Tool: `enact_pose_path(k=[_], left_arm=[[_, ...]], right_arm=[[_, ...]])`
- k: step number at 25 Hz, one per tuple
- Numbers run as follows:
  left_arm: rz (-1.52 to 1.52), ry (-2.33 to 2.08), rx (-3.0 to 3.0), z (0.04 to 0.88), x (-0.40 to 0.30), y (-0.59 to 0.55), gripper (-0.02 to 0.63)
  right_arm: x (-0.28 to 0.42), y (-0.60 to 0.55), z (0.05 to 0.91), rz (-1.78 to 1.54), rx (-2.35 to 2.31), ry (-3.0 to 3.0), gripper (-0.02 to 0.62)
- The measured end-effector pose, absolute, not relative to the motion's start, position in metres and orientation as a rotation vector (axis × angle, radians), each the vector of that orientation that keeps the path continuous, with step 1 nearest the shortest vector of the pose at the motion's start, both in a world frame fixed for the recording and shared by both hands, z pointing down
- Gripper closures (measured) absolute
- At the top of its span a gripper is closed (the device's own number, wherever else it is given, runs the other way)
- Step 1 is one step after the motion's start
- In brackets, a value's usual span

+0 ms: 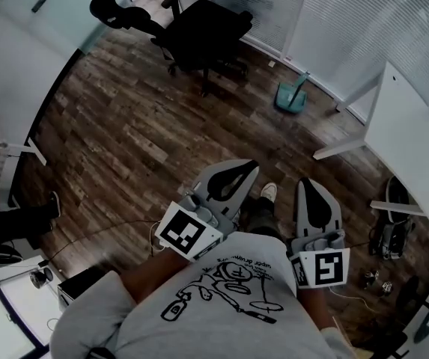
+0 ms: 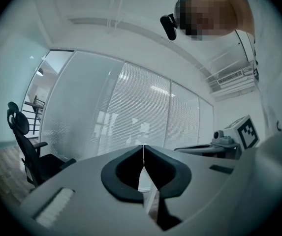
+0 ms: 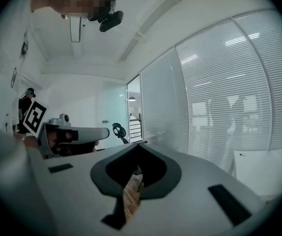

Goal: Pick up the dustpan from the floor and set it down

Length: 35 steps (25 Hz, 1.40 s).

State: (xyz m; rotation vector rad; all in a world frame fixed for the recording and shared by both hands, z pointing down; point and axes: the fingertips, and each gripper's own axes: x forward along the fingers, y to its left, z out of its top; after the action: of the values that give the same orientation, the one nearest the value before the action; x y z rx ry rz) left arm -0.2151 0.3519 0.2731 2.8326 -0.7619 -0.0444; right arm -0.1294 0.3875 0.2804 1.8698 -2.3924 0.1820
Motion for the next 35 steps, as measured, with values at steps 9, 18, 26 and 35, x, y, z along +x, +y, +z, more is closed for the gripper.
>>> enact_pose_path(k=[9, 18, 26, 35], left_arm=[[-0.049, -0.779, 2.842, 0.266, -0.155, 0.313, 0.603], [-0.044, -0.805, 2.837, 0.263, -0.088, 0.276, 0.603], [0.000, -0.822, 2.845, 0.266, -0.033, 0.253, 0.603], [0.006, -0.857, 2.840, 0.273, 0.008, 0.244, 0.603]], right_arm=[[-0.067, 0.348, 0.273, 0.156, 1.861, -2.401, 0.592], [0.001, 0.311, 0.273, 0.171, 1.851, -2.417, 0.592], [0.052, 0.287, 0.282, 0.199, 1.815, -2.453, 0.592], [0.093, 0.274, 0.291, 0.203, 1.779, -2.479, 0.592]])
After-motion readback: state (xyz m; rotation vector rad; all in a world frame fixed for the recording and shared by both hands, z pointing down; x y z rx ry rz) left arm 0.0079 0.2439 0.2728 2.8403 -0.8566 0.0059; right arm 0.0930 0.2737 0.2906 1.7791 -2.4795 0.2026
